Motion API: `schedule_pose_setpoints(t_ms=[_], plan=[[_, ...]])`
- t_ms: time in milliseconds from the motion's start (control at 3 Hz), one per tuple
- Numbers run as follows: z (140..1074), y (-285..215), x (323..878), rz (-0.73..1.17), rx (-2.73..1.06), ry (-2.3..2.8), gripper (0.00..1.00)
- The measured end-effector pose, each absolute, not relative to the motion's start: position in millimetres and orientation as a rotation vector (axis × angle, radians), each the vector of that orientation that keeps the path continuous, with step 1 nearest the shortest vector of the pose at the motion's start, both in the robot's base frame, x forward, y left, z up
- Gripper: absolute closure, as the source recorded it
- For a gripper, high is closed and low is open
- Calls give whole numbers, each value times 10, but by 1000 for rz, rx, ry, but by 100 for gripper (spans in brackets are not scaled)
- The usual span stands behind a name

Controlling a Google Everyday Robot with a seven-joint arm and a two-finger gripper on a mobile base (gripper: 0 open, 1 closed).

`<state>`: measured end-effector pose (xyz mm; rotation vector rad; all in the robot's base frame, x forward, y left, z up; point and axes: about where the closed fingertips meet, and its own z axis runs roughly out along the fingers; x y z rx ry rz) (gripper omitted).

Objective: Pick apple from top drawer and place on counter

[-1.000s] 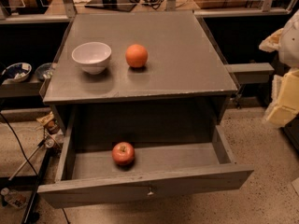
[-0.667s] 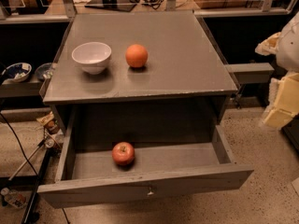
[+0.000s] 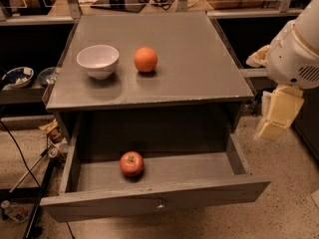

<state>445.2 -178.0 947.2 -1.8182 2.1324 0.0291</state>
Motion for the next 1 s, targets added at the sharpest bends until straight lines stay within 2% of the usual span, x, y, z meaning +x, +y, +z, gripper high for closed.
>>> schedule_pose_setpoints(t_ms=[1000], plan=[[9208,-1279,4417,110,-1901,2100,0]])
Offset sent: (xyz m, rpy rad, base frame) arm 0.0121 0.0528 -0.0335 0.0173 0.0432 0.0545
